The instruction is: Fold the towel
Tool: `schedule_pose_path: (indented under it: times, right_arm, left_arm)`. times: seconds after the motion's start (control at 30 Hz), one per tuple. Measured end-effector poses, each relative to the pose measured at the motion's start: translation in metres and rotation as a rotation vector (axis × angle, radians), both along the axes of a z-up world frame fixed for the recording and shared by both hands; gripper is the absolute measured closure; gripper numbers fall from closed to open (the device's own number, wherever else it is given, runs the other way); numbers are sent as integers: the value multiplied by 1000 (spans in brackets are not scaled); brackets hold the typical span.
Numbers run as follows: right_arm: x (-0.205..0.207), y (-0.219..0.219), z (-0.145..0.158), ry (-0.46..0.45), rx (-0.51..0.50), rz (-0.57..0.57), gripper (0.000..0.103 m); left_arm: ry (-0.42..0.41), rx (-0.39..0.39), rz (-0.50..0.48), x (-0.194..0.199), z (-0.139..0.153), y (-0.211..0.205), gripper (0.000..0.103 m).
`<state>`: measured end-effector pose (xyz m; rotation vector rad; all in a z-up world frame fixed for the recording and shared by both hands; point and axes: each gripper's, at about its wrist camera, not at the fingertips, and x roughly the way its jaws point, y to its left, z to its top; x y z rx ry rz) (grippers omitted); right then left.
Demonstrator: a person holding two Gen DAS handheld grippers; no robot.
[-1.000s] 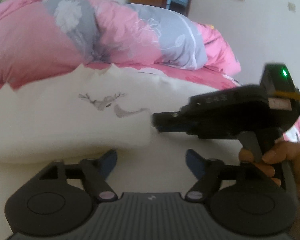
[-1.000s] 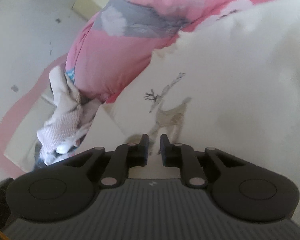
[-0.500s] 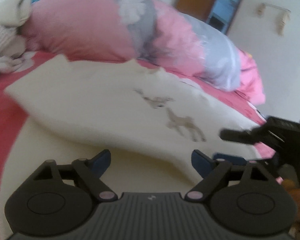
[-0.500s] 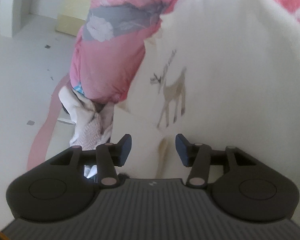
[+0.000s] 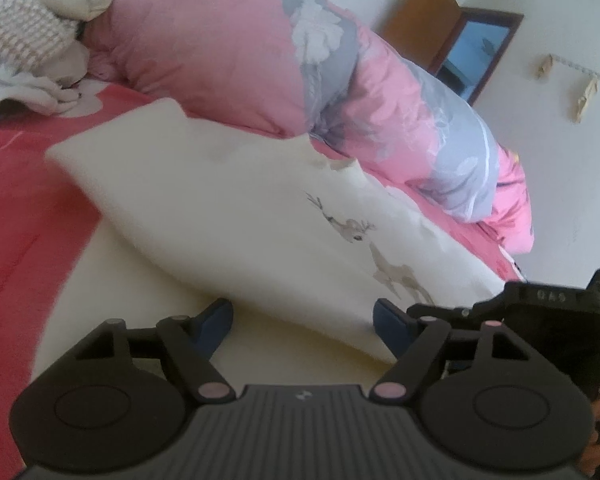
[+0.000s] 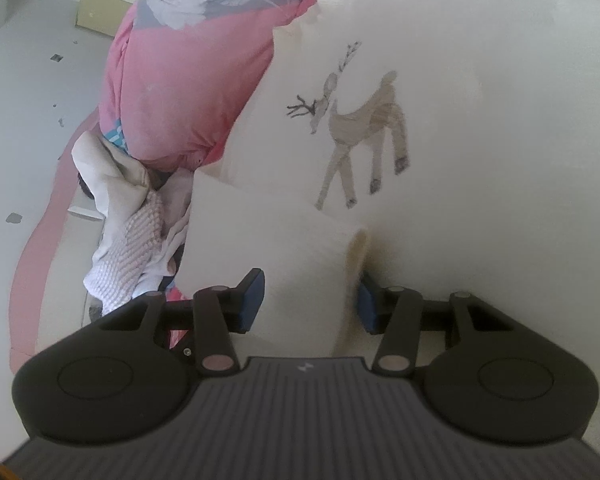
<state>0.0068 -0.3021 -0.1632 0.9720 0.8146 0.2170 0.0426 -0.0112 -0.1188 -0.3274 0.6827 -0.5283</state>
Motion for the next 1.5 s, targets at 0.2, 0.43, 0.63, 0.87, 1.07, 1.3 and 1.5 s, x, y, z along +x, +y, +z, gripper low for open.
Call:
schedule_pose_path:
  times: [0.2,0.43,0.63,0.87,1.07,1.3,1.5]
  right_arm:
    - [7,0,-3,-30,30,-8,98]
    - [23,-14,36,-160,-16,-16,99]
    - [39,-28,59,-226,-65,-20,99]
    - [53,-58,88,-308,-115,-55,99]
    - [62,-99,113,-376,-219,-94,99]
    - [79,-141,107,-320,-354,-108,99]
    - [92,-164,86,-252,-391,-118,99]
  left_arm:
    - [-9,-3,34,8,1,7,34]
    - [7,-35,150,40,9,20,40]
    - [65,-113,209,74,18,19,81]
    - [-6,-130,170,93,51,-21,83]
    - [-14,-143,133,104,55,-72,84]
    - [30,-143,82,115,36,-122,85]
    - [51,-98,21,112,19,-138,73]
